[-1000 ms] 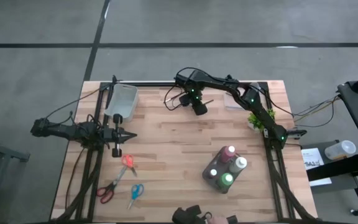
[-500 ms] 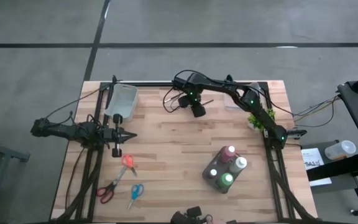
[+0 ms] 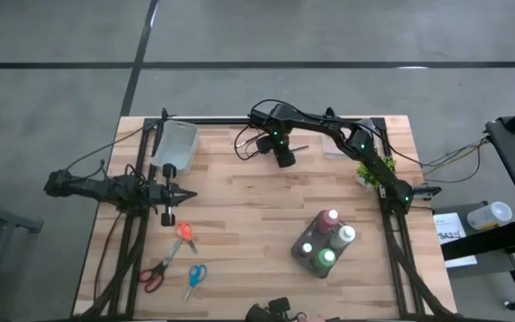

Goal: Pick & Place Paint Supplies
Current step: Put the right paint brush into the transparent bin

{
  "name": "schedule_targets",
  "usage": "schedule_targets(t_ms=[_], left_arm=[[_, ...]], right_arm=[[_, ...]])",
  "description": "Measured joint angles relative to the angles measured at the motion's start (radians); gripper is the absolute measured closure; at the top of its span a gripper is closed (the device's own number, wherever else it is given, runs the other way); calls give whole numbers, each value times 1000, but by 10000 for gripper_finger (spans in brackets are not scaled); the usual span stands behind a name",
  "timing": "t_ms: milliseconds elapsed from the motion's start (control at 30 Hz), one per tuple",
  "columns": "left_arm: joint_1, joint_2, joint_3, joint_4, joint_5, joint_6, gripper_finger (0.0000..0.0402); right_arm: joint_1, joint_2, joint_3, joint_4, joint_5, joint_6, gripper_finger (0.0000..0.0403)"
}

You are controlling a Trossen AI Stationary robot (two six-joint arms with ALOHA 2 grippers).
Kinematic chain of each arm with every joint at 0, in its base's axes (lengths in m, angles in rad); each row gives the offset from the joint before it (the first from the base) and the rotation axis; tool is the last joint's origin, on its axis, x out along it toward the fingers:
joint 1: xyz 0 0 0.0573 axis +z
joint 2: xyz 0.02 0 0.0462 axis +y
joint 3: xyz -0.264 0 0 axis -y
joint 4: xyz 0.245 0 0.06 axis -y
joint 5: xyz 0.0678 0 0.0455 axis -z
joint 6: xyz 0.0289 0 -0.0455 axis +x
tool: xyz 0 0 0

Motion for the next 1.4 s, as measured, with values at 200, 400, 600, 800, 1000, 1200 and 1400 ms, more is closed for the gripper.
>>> schedule_targets(t_ms=[200, 400, 600, 800, 1000, 1200, 1400], left_arm=[[0, 0, 0, 0, 0, 0, 401], [0, 0, 0, 0, 0, 0, 401], [0, 0, 0, 0, 0, 0, 401], [0, 0, 0, 0, 0, 0, 401], [0, 0, 0, 0, 0, 0, 401], [0, 0, 0, 0, 0, 0, 401], [0, 0, 0, 0, 0, 0, 401]], right_arm=[[0, -2, 0, -1, -3, 4, 390], [0, -24, -4, -2, -6, -1, 390], [1, -51, -8, -23, -15, -5, 390], [0, -66, -6, -30, -9, -5, 390], [3, -107, -5, -39, 5, -11, 390], [7, -191, -3, -38, 112, -23, 390], [1, -306, -9, -62, 136, -18, 390]])
